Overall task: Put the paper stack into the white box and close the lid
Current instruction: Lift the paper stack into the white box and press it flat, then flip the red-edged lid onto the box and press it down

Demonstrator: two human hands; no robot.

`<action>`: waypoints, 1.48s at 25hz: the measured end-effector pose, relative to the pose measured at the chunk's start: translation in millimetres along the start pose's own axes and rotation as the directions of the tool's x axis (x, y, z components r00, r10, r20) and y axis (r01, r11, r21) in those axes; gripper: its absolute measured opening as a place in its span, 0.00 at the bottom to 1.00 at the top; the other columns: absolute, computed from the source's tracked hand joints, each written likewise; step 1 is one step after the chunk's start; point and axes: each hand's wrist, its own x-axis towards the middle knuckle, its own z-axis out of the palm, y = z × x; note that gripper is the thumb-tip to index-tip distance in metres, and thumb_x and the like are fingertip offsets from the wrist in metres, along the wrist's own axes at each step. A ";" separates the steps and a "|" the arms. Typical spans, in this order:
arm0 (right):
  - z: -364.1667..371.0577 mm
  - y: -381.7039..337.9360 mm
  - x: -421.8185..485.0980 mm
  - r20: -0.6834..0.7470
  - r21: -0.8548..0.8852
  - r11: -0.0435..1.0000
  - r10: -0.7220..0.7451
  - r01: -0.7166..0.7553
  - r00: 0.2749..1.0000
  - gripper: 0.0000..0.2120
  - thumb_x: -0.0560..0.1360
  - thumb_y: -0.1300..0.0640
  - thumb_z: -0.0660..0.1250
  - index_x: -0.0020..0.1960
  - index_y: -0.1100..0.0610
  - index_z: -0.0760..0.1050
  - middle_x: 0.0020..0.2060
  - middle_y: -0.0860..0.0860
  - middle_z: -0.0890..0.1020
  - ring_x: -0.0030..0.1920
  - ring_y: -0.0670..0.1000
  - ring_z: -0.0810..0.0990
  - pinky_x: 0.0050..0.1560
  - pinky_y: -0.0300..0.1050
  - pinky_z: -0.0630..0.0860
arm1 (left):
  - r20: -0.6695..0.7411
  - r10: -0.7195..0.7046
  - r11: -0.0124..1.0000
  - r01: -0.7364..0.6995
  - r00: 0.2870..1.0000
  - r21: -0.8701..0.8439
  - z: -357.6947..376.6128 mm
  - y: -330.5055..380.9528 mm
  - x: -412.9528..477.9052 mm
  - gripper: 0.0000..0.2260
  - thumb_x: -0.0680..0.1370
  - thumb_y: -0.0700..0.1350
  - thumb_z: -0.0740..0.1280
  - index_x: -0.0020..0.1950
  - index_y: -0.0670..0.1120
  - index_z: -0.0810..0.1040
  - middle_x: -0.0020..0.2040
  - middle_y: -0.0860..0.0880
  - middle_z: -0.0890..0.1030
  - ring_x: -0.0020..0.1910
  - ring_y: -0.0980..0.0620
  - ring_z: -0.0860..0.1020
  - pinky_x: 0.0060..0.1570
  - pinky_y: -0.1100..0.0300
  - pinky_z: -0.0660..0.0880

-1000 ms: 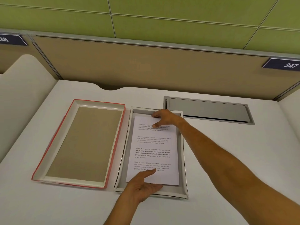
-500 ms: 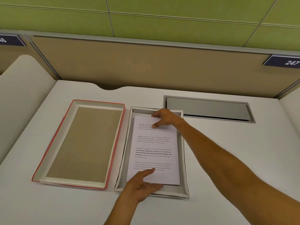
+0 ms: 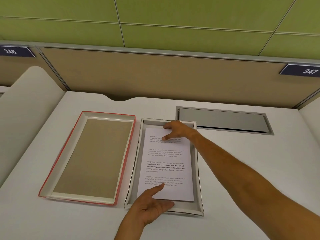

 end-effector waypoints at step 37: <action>149.2 -191.6 -55.1 -0.236 0.311 0.947 0.164 -0.086 0.958 0.16 0.75 0.53 0.70 0.53 0.64 0.72 0.47 0.58 0.78 0.49 0.58 0.77 0.45 0.50 0.75 | -0.291 0.948 0.277 0.114 0.133 0.954 -141.8 227.1 -138.1 0.13 0.78 0.40 0.60 0.62 0.39 0.66 0.53 0.30 0.77 0.50 0.29 0.77 0.47 0.43 0.73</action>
